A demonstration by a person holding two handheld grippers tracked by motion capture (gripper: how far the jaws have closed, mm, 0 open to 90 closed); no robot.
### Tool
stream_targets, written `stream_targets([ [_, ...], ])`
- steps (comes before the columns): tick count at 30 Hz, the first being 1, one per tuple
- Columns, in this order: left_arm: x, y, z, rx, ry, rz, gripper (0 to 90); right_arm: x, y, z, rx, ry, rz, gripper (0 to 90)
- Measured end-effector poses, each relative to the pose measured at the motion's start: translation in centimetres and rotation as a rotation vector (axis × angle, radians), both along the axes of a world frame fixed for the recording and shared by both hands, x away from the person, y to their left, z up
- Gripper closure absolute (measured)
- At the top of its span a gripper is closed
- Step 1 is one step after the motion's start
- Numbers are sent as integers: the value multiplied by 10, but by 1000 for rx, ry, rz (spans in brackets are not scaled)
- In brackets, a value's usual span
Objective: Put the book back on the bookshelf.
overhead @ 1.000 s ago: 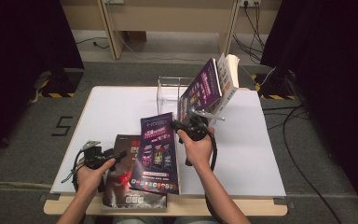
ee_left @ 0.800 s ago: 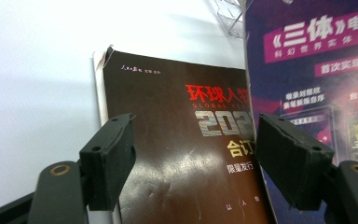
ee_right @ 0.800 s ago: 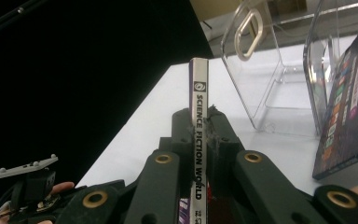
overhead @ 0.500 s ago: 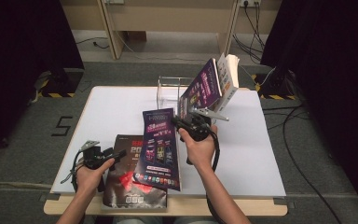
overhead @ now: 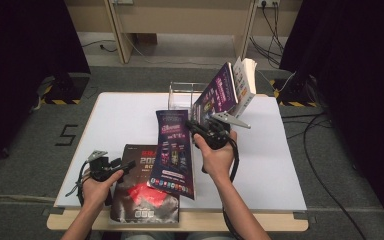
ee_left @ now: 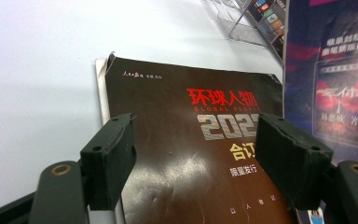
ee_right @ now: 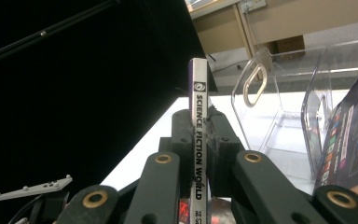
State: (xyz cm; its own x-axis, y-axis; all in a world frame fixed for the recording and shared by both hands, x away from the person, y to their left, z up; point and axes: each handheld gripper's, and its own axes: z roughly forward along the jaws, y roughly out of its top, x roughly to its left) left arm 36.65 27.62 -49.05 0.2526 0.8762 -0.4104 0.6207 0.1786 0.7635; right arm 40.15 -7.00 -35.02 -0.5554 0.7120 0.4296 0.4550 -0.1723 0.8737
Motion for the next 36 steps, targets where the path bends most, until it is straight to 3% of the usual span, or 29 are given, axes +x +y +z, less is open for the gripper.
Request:
stream_targets([
  [7, 0, -1, 1, -5, -3, -4, 279, -3, -4, 9, -3, -44, -19, 834],
  [36, 0, 1, 1, -5, -3, 5, 279, -6, -21, 31, -26, -147, -118, 835],
])
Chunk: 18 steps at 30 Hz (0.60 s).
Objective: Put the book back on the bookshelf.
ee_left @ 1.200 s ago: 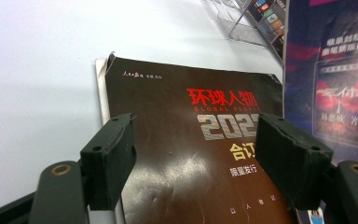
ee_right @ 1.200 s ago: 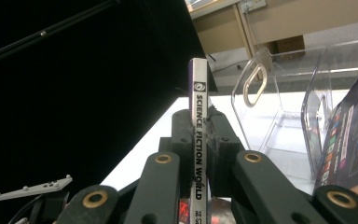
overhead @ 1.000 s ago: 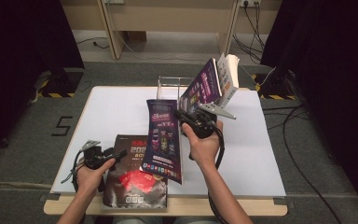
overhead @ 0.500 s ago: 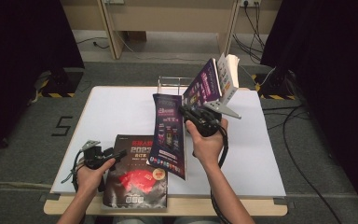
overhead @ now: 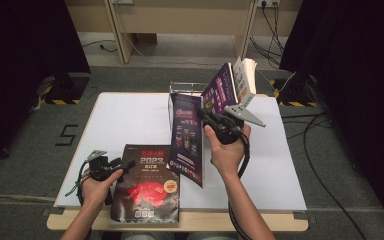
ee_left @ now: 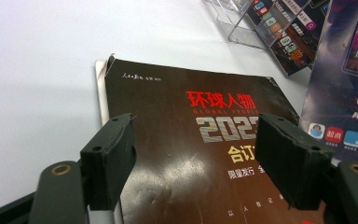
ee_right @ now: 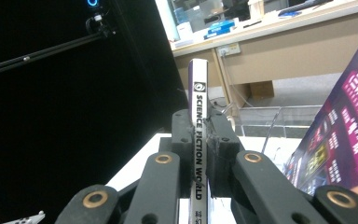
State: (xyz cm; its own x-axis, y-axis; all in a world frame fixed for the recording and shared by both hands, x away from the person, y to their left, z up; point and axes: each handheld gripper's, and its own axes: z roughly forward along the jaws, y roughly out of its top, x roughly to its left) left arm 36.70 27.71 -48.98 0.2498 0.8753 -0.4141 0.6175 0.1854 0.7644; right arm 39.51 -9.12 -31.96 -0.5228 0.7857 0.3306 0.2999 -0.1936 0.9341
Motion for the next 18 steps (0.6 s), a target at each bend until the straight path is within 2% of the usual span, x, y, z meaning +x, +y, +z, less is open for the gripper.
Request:
stream_targets([
  [18, 0, -1, 0, -4, 0, 1, 279, 2, -9, 10, 9, -37, -51, 835],
])
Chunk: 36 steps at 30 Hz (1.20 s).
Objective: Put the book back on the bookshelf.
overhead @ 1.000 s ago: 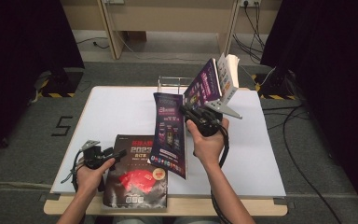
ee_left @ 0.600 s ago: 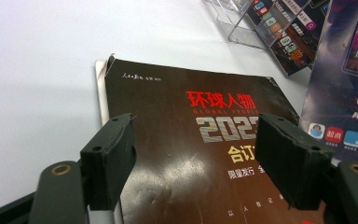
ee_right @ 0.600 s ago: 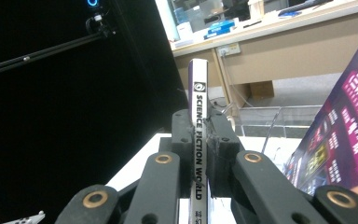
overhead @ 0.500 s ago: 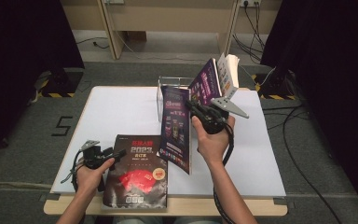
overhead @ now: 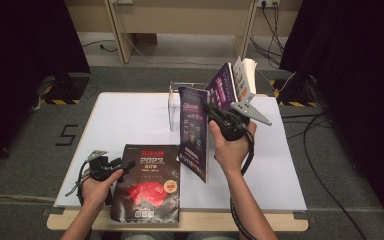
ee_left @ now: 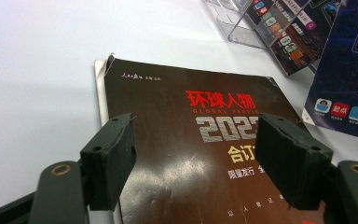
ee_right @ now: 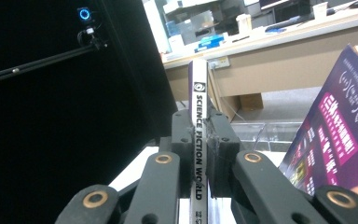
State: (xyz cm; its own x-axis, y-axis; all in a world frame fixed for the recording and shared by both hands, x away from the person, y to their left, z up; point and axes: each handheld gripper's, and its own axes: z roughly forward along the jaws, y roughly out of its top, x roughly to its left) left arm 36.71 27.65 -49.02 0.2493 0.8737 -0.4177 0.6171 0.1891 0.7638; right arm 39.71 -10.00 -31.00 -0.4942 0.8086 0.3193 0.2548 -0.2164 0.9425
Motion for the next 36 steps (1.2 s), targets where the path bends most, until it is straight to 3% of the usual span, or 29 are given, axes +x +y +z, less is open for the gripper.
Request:
stream_targets([
  [25, 0, 0, -2, 3, 8, -2, 276, 11, -16, 19, 58, -60, -84, 835],
  [36, 1, 0, -2, 0, 8, 1, 274, 25, -9, 32, 62, -83, -92, 835],
])
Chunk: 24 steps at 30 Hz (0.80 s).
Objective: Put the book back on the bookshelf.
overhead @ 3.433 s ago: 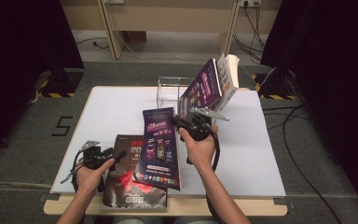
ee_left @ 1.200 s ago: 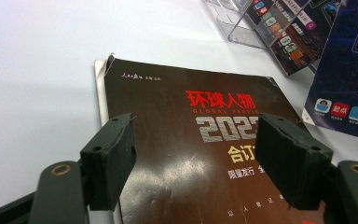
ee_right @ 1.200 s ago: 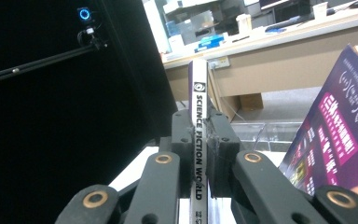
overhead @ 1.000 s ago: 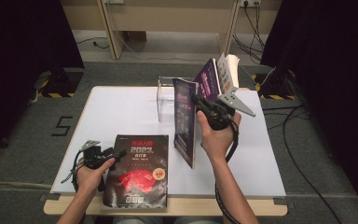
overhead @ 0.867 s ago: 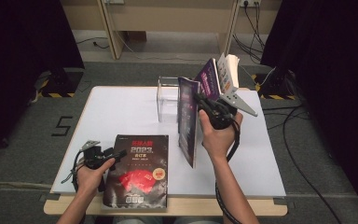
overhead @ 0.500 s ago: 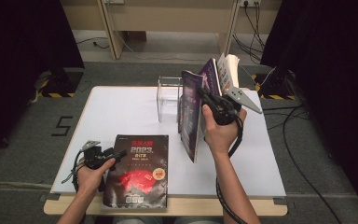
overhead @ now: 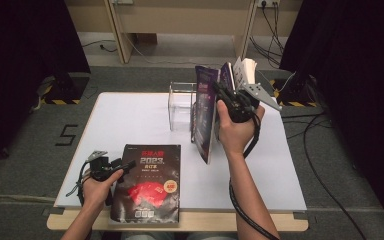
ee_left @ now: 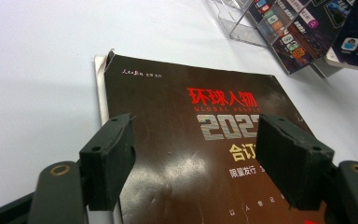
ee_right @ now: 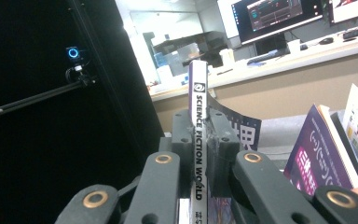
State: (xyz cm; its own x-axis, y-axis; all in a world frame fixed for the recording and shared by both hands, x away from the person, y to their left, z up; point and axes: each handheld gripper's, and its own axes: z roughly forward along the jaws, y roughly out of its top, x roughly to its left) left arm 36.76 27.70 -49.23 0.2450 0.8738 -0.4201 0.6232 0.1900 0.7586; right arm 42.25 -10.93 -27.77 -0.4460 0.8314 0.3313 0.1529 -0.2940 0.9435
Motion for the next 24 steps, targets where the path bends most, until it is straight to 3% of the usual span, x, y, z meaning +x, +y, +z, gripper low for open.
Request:
stream_targets([
  [13, 1, 1, 0, -7, 3, 2, 271, 36, 6, 9, -1, 0, -60, 835],
  [24, 1, 2, -1, -10, 3, 6, 269, 74, 6, 10, 22, 11, -144, 834],
])
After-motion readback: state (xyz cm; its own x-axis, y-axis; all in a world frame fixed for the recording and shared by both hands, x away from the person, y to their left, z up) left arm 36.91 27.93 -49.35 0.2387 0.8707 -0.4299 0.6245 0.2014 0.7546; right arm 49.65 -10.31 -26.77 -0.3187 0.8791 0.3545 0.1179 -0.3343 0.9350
